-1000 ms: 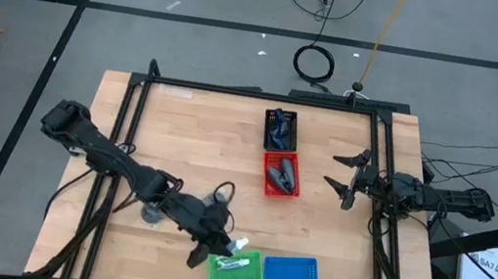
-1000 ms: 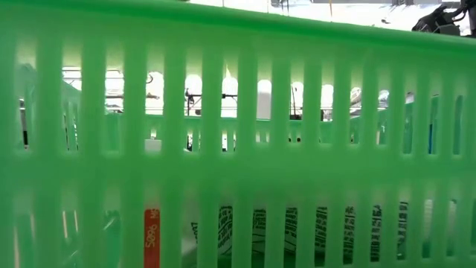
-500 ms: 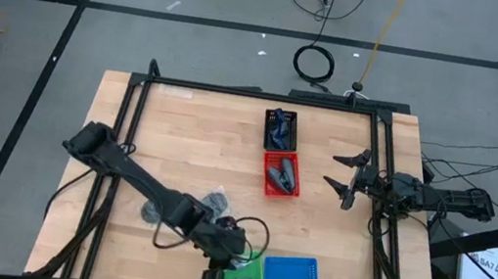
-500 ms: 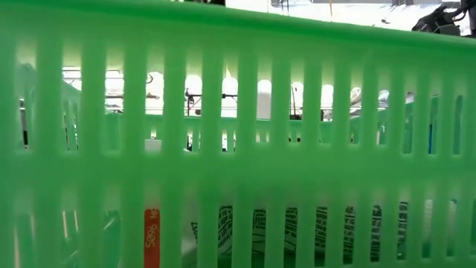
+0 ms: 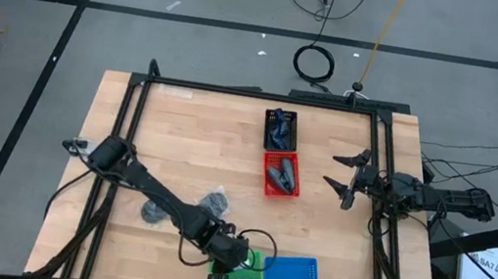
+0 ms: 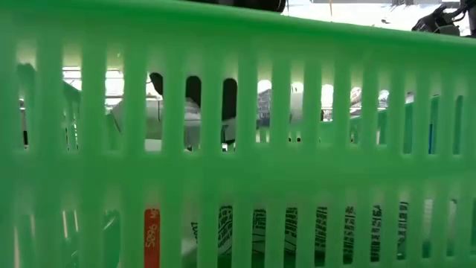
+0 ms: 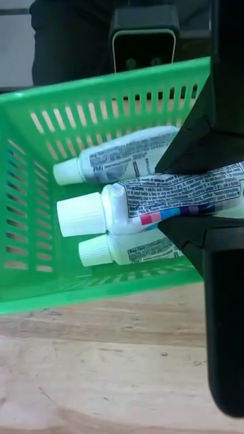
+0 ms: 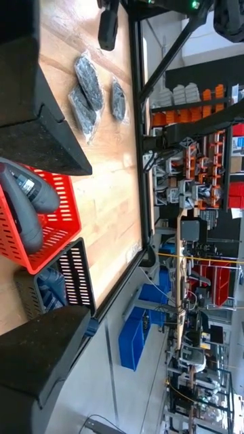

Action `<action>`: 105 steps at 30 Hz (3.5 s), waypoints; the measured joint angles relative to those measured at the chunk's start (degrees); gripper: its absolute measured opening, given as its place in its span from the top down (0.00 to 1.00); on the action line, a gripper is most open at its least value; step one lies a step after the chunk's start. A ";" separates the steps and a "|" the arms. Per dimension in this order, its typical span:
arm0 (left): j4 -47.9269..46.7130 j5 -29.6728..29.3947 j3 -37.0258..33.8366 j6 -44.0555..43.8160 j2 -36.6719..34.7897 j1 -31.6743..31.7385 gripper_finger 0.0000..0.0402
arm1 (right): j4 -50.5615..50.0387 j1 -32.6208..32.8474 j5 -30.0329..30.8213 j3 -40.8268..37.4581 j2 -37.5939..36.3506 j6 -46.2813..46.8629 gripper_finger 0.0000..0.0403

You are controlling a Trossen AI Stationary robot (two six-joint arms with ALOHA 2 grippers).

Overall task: Pick & Place Travel size toiletries
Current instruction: Put the white toothpaste into the green bin, then put the left black hairbrush into the blue bin

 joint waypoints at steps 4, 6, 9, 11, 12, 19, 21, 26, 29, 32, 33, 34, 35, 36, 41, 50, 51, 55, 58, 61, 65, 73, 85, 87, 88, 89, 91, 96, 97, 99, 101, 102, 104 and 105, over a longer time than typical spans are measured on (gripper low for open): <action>0.19 -0.02 0.00 0.52 0.14 0.31 0.79 | 0.00 0.00 0.00 0.00 0.00 0.00 0.21; 0.39 -0.02 0.00 1.71 0.14 0.34 0.79 | 0.00 0.02 0.00 0.00 0.00 0.00 0.21; 0.79 -0.04 0.00 2.94 0.14 0.31 0.79 | 0.00 0.00 0.00 0.00 0.00 0.00 0.21; 0.72 -0.01 0.00 2.24 0.14 0.41 0.79 | 0.00 0.02 0.00 0.00 0.00 0.00 0.21; 0.70 0.35 0.00 1.51 0.14 0.52 0.79 | 0.01 0.02 0.00 0.00 0.00 0.01 0.21; 1.08 7.82 0.00 -2.74 0.14 2.27 0.79 | 0.02 0.00 0.00 0.00 0.00 0.00 0.21; 1.09 8.44 0.00 -3.17 0.14 2.75 0.79 | 0.02 0.00 0.00 0.00 0.00 0.02 0.21; 1.61 10.94 0.00 -3.15 0.14 3.45 0.79 | 0.02 0.02 0.00 0.00 0.00 0.01 0.21; 4.35 13.65 0.00 -2.44 0.14 3.57 0.79 | 0.02 0.00 0.00 0.00 0.00 0.02 0.21; 7.83 16.27 0.00 -0.91 0.14 3.53 0.79 | 0.02 0.02 0.00 0.00 0.00 0.00 0.21; 8.66 16.81 0.00 -0.36 0.13 3.51 0.79 | 0.02 0.00 0.00 0.00 0.00 0.02 0.21; 9.27 17.13 0.00 0.04 0.14 3.49 0.79 | 0.02 0.01 0.00 0.00 0.00 0.00 0.21; 9.45 17.15 0.00 0.37 0.13 3.47 0.79 | 0.02 0.00 0.00 0.00 0.00 0.00 0.21; 9.41 16.94 0.00 0.54 0.12 3.46 0.79 | 0.02 0.02 0.00 0.00 0.00 0.00 0.21; 8.69 14.35 0.00 2.64 0.12 3.48 0.79 | 0.02 0.00 0.00 0.00 0.00 0.01 0.21; 8.17 14.35 0.00 8.23 0.12 3.48 0.79 | 0.02 0.02 0.00 0.00 0.00 0.00 0.21; 8.20 14.57 0.00 7.10 0.12 3.62 0.79 | 0.02 0.01 0.00 0.00 0.00 0.00 0.21; 8.18 14.84 0.00 2.37 0.12 4.16 0.77 | 0.02 0.02 0.00 0.00 0.00 0.02 0.21; 8.26 14.82 0.00 1.81 0.12 4.17 0.69 | 0.02 0.01 0.00 0.00 0.00 0.01 0.21; 8.26 14.93 0.00 1.63 0.12 4.05 0.56 | 0.03 0.00 0.00 0.00 0.00 0.01 0.21; 8.28 14.88 0.00 3.70 0.12 4.17 0.41 | 0.02 0.01 0.00 0.00 0.00 0.02 0.21; -1.95 12.13 0.00 1.64 -5.95 6.14 0.30 | 0.04 0.02 -0.01 0.00 -0.02 0.01 0.21; -38.55 -23.24 -5.06 -17.82 -24.03 -3.12 0.38 | 0.02 0.01 -0.02 0.00 0.00 0.01 0.21; -41.20 -22.62 -8.66 -26.50 -26.03 -4.90 0.40 | 0.04 0.02 0.00 0.00 0.00 0.00 0.21; -41.58 -21.26 -10.98 -30.89 -26.91 -5.58 0.40 | 0.02 0.01 0.00 -0.01 0.00 0.01 0.21; -41.64 -19.54 -13.41 -34.83 -27.72 -6.12 0.40 | 0.04 0.01 0.00 0.00 0.00 0.01 0.21; -41.22 -15.95 -18.35 -41.81 -28.78 -7.06 0.40 | 0.02 0.02 0.00 0.00 0.00 0.00 0.21; -40.62 -8.74 -28.83 -52.71 -29.30 -7.80 0.40 | 0.04 0.01 0.00 0.00 0.00 0.01 0.21; -40.24 -7.80 -30.60 -53.94 -29.30 -7.91 0.40 | 0.02 0.02 0.00 0.00 0.00 0.01 0.21; -39.00 -6.41 -33.65 -55.05 -29.30 -8.15 0.40 | 0.04 0.00 0.00 0.00 0.00 0.00 0.21; -37.72 -5.41 -36.06 -55.50 -29.30 -8.23 0.40 | 0.03 0.02 0.00 0.00 0.00 0.02 0.21; -36.49 -4.94 -37.19 -55.55 -29.32 -8.23 0.40 | 0.04 0.00 0.00 -0.01 0.00 0.02 0.21; -33.50 -4.58 -39.21 -55.51 -29.33 -8.21 0.40 | 0.02 0.02 0.00 0.00 0.00 0.02 0.21; -31.77 -4.30 -40.05 -55.48 -29.52 -8.21 0.40 | 0.04 0.00 0.00 0.00 0.00 0.02 0.21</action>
